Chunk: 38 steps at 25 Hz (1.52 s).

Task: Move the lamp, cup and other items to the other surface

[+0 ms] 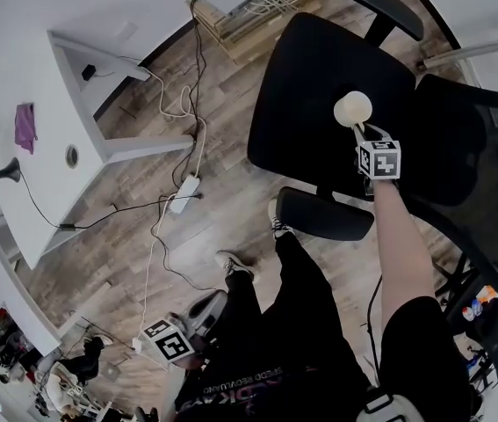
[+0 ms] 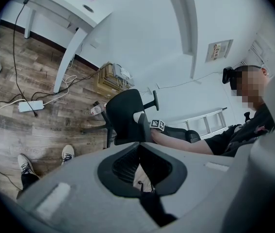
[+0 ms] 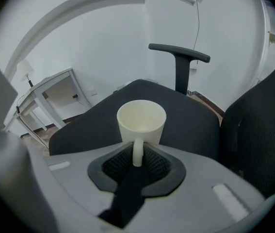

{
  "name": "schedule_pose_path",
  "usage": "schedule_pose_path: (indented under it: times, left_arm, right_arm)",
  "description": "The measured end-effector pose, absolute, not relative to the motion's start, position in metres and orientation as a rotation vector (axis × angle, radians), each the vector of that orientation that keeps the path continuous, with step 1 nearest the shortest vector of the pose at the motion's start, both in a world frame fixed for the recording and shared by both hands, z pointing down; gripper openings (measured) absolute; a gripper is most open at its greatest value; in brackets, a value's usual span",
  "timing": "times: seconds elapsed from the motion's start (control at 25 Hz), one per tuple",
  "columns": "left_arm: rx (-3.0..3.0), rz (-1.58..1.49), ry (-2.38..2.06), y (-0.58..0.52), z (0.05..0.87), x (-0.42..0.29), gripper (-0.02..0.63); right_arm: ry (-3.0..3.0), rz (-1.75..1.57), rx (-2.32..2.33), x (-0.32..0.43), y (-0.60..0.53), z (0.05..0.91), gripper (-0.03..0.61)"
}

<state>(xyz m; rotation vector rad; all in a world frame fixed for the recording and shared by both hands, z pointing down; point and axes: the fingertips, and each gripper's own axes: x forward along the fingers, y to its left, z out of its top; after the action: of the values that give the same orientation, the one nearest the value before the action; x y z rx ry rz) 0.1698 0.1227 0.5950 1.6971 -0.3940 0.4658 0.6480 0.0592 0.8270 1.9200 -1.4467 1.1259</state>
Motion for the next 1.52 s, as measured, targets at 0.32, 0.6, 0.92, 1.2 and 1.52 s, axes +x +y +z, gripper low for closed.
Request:
schedule_pose_path:
  times: [0.32, 0.6, 0.92, 1.2, 1.52]
  left_arm:
    - [1.692, 0.418, -0.399, 0.123, 0.597, 0.163, -0.003]
    - [1.736, 0.343, -0.358, 0.115, 0.587, 0.172, -0.002]
    - [1.825, 0.205, -0.359, 0.104, 0.558, 0.139, -0.002]
    - [1.864, 0.072, -0.382, 0.101, 0.534, 0.098, -0.002]
    - [1.928, -0.111, -0.497, 0.097, 0.503, 0.020, -0.002]
  right_arm:
    - [-1.426, 1.216, 1.868, 0.640, 0.078, 0.833, 0.098]
    - [-1.385, 1.179, 1.908, 0.646, 0.098, 0.795, 0.095]
    - [-1.445, 1.005, 2.198, 0.654, 0.100, 0.665, 0.035]
    - [-1.865, 0.903, 2.029, 0.506, 0.049, 0.571, 0.034]
    - [-2.380, 1.018, 1.381, 0.221, 0.028, 0.534, 0.018]
